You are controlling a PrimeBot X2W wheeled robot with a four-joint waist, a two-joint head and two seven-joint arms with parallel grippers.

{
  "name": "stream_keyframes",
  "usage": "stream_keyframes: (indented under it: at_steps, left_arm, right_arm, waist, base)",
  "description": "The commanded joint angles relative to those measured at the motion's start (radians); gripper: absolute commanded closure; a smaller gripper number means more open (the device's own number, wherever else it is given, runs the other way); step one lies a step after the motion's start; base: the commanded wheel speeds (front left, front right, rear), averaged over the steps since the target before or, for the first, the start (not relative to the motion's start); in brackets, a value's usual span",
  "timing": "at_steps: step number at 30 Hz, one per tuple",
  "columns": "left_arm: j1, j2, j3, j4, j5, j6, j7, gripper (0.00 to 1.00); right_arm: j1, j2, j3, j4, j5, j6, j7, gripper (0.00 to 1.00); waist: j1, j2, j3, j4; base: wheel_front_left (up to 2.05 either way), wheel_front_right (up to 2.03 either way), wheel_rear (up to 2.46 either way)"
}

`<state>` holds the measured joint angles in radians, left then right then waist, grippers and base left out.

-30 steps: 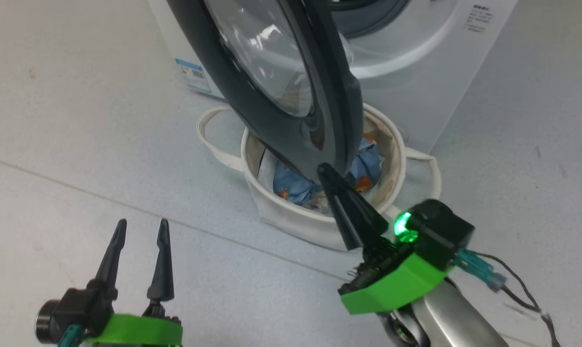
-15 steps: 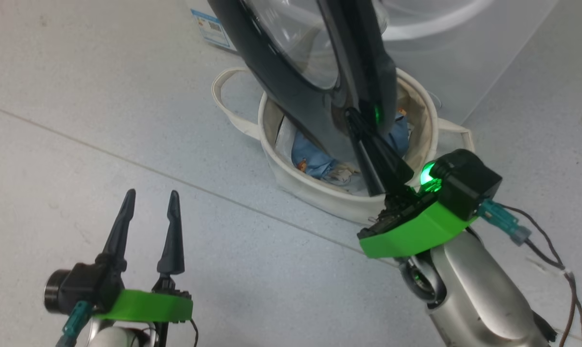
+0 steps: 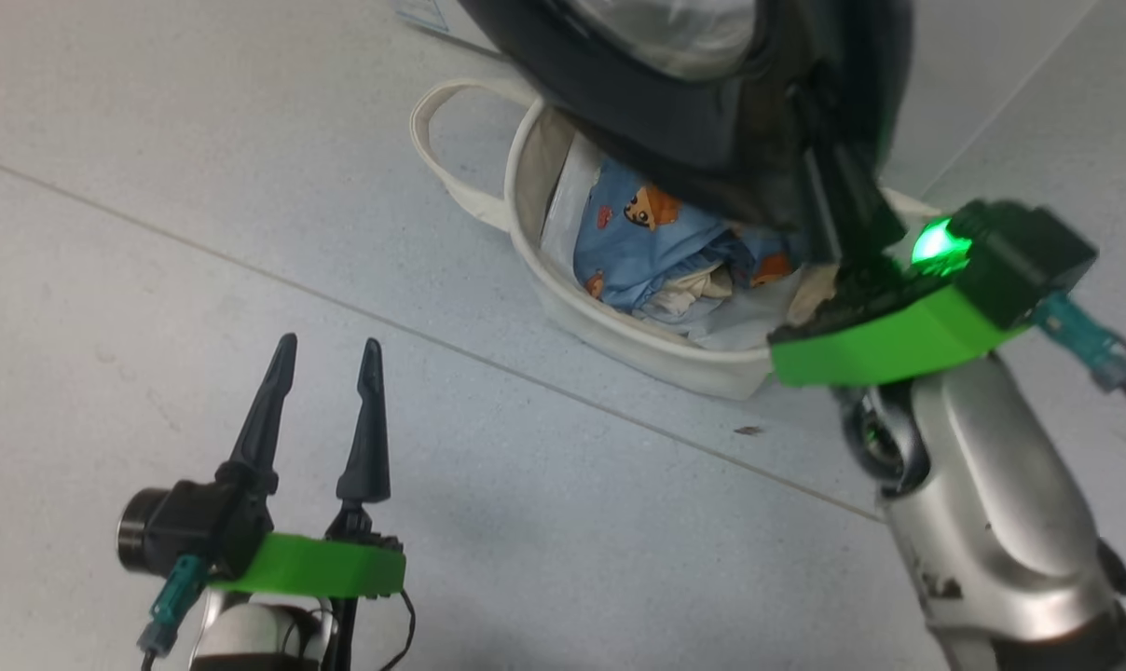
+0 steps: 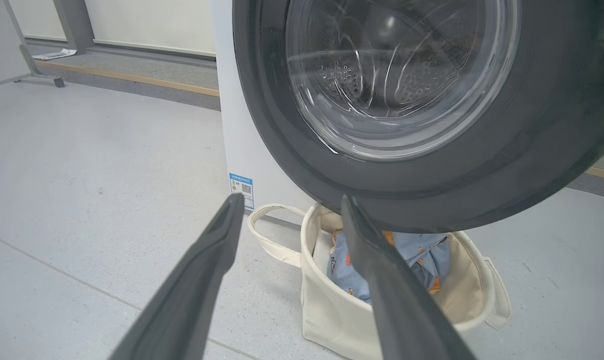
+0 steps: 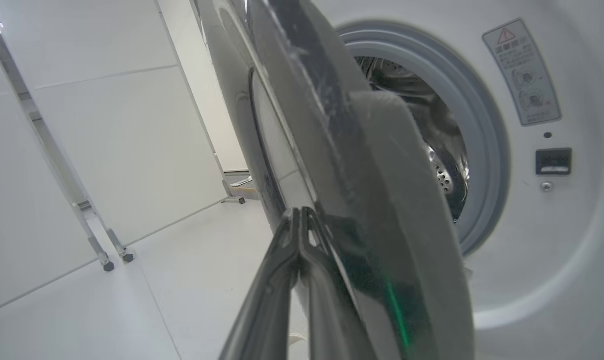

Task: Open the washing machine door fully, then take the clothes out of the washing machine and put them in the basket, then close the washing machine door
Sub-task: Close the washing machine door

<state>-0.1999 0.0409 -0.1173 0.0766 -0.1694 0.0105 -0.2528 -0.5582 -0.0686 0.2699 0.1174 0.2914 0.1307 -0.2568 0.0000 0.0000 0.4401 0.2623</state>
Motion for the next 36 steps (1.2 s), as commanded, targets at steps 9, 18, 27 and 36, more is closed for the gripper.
stream_keyframes:
  at_steps: [9,18,27,36]
  left_arm:
    - [-0.046,0.009,-0.011,-0.034,-0.020,0.050,-0.009,0.00]
    - [-0.091,0.009,-0.056,-0.039,-0.036,0.074,-0.009,0.00]
    - [-0.124,0.009,-0.076,-0.042,-0.046,0.088,-0.009,0.00]
    - [-0.134,0.009,-0.079,-0.041,-0.043,0.093,-0.009,0.00]
  right_arm:
    - [-0.185,0.018,-0.118,0.001,-0.058,0.000,-0.005,1.00]
    - [-0.323,0.018,-0.260,0.012,-0.076,0.000,-0.005,1.00]
    - [-0.395,0.018,-0.393,-0.014,-0.015,0.000,-0.005,1.00]
    - [-0.410,0.018,-0.387,-0.019,-0.019,0.000,-0.005,1.00]
  waist:
    - [0.0000,0.0000,0.083,0.025]
    - [0.0000,0.0000,0.163,0.040]
    - [0.0000,0.0000,0.206,0.049]
    - [0.0000,0.0000,0.217,0.052]
  base:
    - [0.00,0.00,0.00]
    - [0.00,0.00,0.00]
    - [0.00,0.00,0.00]
    - [0.00,0.00,0.00]
